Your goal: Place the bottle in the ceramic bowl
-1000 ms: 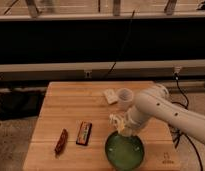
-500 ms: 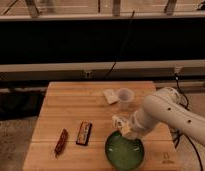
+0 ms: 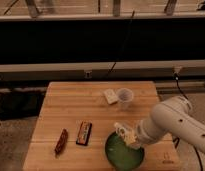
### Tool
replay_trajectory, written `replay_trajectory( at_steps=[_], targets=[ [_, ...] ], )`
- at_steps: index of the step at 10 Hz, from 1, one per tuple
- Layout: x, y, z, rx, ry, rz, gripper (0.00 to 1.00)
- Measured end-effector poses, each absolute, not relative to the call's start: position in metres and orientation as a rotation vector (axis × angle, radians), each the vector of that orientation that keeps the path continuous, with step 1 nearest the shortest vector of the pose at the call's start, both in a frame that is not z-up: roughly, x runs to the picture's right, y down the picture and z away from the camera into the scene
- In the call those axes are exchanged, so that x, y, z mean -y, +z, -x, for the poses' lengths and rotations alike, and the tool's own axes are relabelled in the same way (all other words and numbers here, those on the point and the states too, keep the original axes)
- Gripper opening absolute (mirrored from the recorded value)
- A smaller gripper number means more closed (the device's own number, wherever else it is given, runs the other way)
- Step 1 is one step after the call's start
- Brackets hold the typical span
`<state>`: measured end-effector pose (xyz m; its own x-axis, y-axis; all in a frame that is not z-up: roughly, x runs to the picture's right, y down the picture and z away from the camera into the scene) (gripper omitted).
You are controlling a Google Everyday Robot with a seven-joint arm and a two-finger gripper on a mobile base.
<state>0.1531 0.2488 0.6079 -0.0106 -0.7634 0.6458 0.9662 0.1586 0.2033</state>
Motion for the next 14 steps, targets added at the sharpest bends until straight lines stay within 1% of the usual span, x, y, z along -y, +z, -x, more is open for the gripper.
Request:
replay_trajectory(
  at_steps=[4,5,10,12,13,14],
  targets=[
    [-0.267,0.607,-0.156,0.758,-1.402,0.361,0.01],
    [-0.271,0.609,-0.156,0.764,-1.4,0.368,0.07],
    [-0.286,0.62,-0.156,0.784,-1.383,0.406,0.58],
    [-0.289,0.622,-0.156,0.791,-1.376,0.412,0.76],
    [-0.29,0.623,-0.156,0.795,-1.374,0.416,0.8],
    [-0.292,0.624,-0.154,0.799,-1.375,0.419,0.8]
  ],
)
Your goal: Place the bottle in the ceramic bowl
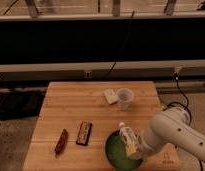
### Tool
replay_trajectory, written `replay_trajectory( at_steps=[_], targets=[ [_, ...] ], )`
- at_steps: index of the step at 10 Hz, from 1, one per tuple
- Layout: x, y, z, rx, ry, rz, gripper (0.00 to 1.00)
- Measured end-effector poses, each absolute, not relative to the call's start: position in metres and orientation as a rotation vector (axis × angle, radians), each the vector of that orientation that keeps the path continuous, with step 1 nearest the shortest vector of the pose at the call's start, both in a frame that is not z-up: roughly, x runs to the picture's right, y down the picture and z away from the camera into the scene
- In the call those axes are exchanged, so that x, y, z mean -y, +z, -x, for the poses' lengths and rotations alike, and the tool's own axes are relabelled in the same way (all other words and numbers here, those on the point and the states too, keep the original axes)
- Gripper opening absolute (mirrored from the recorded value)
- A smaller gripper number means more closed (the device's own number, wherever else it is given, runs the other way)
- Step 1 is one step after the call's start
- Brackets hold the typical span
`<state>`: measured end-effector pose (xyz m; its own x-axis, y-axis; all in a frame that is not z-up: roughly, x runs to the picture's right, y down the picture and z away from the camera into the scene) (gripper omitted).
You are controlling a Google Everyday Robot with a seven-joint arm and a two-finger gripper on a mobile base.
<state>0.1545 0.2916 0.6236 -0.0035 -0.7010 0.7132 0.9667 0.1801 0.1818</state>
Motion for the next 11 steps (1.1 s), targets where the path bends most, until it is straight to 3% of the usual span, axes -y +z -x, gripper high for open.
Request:
replay_trajectory(
  at_steps=[11],
  targets=[
    [-0.2866,0.6227,-0.1533,0.797,-1.381,0.429,0.8]
  ],
)
